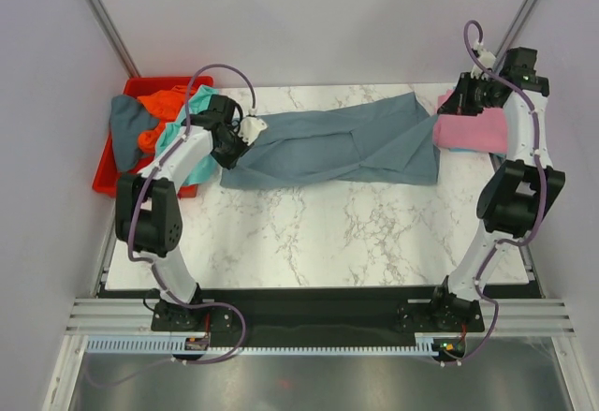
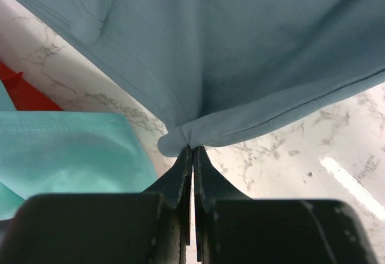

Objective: Fold and stack the t-shirts
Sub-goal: Fold the tshirt

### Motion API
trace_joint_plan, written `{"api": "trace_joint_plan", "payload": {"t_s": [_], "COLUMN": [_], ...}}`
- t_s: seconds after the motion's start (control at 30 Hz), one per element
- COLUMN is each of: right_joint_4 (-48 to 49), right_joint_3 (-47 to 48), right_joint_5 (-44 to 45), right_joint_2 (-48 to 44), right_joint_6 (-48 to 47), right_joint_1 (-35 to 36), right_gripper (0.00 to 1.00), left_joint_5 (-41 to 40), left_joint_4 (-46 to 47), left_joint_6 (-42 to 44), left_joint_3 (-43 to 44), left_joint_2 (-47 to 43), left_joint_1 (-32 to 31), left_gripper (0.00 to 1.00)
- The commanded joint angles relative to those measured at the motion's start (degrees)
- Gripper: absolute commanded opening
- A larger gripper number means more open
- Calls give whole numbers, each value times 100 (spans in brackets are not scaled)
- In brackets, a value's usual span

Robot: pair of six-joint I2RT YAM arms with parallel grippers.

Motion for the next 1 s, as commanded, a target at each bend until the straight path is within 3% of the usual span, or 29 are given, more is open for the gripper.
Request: {"api": "trace_joint_plan", "payload": {"t_s": [0.0,0.47,0.97], "right_joint_4": [281,896,1494], "right_joint_3": [622,2143,2495], "right_joint_5": [229,510,862], "right_joint_2": [416,1928,2236], "right_joint_6": [77,393,710], "right_joint_1": [143,477,486], "right_gripper": [0,0,0], "left_joint_5": [28,-341,-482], "left_joint_4": [-49,-418,-454], "left_joint_6": [-118,-268,-408], "left_joint_3": [566,2368,2712], "left_joint_2": [373,1779,2289], "left_joint_1": [163,252,427], "left_gripper": [2,2,2]}}
